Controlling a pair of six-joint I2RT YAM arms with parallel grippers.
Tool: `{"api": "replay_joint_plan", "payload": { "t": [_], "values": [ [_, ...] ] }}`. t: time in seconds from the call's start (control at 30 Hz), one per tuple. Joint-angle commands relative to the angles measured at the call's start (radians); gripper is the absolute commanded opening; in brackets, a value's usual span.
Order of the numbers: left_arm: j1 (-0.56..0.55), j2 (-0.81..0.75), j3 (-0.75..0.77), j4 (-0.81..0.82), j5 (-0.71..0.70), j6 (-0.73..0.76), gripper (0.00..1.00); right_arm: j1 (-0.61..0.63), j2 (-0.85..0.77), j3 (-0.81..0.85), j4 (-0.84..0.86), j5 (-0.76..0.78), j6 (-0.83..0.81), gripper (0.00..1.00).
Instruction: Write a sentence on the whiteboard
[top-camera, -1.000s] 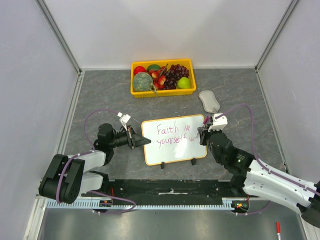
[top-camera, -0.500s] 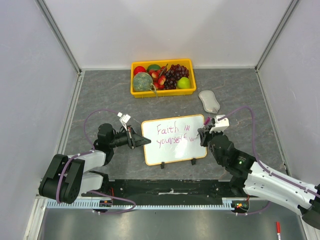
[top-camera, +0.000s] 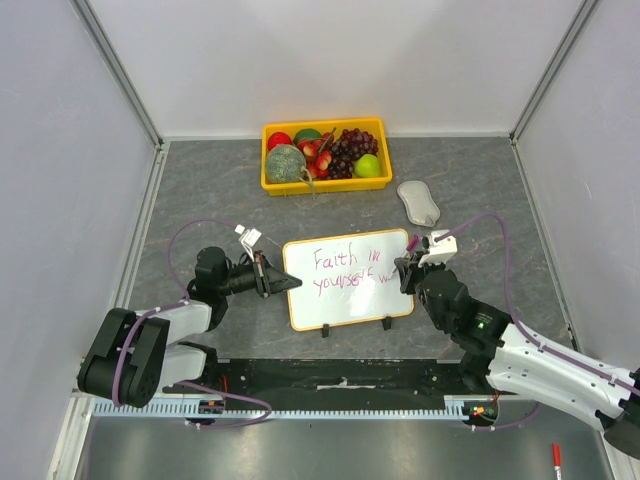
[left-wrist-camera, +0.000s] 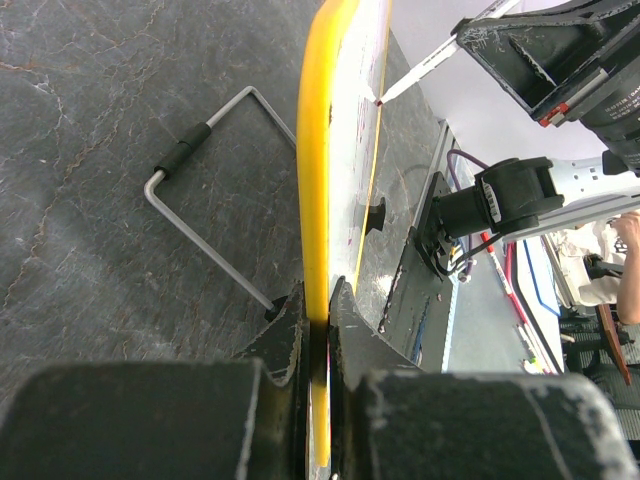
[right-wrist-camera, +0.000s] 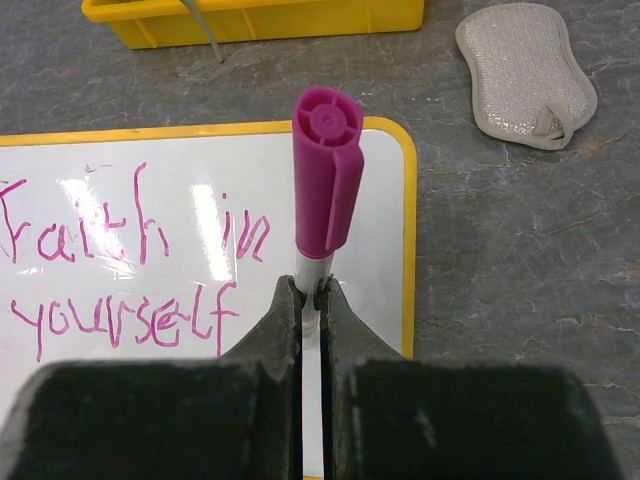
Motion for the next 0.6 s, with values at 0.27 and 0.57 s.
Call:
{"api": "replay_joint_plan", "payload": {
  "t": [0.27,0.57],
  "values": [
    [0.001,0.013,0.009,-0.004,-0.079,0.088,0.02,-0.006,-0.056,0.080,-0.046,0.000,-0.015,0.00],
    [0.002,0.013,0.009,-0.004,-0.076,0.088,0.02,-0.005,0.008,0.149,-0.011,0.046,-0.064,0.00]
  ]
}}
